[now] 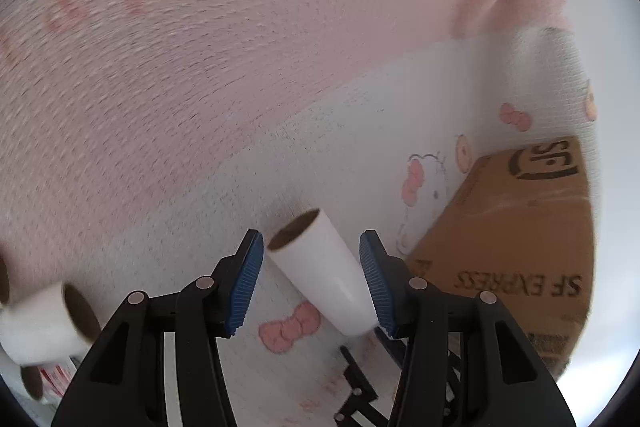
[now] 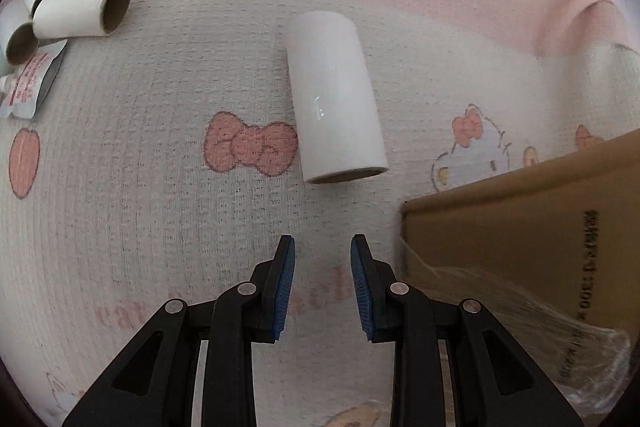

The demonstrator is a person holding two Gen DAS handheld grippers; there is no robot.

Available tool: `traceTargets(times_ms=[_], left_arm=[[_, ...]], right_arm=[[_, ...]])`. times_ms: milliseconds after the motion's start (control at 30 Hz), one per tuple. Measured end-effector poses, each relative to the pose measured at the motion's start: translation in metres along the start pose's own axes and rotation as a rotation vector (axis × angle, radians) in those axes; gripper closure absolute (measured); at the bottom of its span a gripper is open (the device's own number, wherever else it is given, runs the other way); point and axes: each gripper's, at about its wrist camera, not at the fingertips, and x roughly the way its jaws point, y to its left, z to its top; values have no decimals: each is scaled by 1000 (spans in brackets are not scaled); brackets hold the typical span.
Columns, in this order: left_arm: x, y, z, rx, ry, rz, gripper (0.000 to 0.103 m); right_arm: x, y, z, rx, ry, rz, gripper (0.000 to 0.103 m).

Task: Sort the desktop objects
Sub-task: 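Position the left gripper around a lying white paper tube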

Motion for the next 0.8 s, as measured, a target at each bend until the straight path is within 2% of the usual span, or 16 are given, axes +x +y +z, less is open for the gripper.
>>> traceTargets(times_ms=[100,167,400,533,700,800], left_arm=[[8,-3,7,39,29,40,49],[9,-4,8,45,19,46,50],[14,-2,4,32,28,24,63],[17,-6,-3,56,50,19,64],[9,-3,-14,20,60,-80,64],[5,-3,-24,34,47,-55,64]], right_arm=[[0,-4,1,24,-13,12,78],[-4,-10,-3,50,-56,49,79],[-12,-14,-6,60,-144,69,78],[-11,-18,-4,84,-149,76,78],[-10,-25,-6,120,-168,124,78],[-10,-28,-9,137,-173,158,78]])
